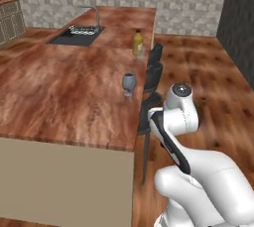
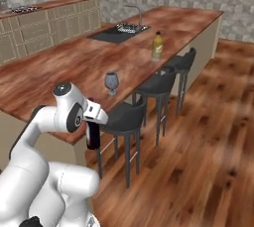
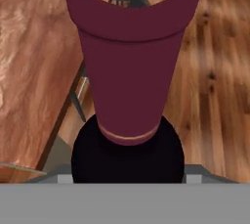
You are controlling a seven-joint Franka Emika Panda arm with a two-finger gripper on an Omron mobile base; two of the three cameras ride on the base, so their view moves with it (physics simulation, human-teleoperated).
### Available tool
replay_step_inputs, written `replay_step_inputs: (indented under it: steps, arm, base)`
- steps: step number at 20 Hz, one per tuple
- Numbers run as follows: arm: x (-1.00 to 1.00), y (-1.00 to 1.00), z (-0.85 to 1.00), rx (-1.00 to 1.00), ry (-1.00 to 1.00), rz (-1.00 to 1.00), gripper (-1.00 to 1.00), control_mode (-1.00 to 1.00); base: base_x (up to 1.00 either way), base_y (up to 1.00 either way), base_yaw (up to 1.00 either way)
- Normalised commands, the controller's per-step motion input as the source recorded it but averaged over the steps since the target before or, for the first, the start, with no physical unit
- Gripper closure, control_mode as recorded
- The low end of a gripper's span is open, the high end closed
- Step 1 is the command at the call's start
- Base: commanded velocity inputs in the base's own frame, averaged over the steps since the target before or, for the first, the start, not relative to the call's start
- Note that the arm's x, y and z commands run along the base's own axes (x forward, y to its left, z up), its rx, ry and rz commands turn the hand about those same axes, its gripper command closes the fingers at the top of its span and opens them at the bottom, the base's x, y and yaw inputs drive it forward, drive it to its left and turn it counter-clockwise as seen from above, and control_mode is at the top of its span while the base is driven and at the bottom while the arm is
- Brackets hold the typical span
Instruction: There is a wine glass and glass cup on the dining counter. Place the wine bottle next to the wine glass and the juice bottle next to the glass cup.
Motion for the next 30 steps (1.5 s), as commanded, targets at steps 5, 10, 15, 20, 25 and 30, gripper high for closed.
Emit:
replay_step_inputs:
  steps: [5,10,15,20,25,30]
  arm:
    - [0.0,0.0,0.0,0.0,0.0,0.0,1.0,1.0]
    - [0.0,0.0,0.0,0.0,0.0,0.0,1.0,1.0]
    - [0.0,0.0,0.0,0.0,0.0,0.0,1.0,1.0]
    - [0.0,0.0,0.0,0.0,0.0,0.0,1.0,1.0]
    - [0.0,0.0,0.0,0.0,0.0,0.0,1.0,1.0]
    - [0.0,0.0,0.0,0.0,0.0,0.0,1.0,1.0]
  base:
    - [0.3,-0.43,0.24]
    - [0.15,-0.57,0.15]
    - [0.01,-0.63,0.12]
    - [0.18,-0.45,0.27]
    - [0.31,-0.37,0.3]
    - [0.31,-0.42,0.24]
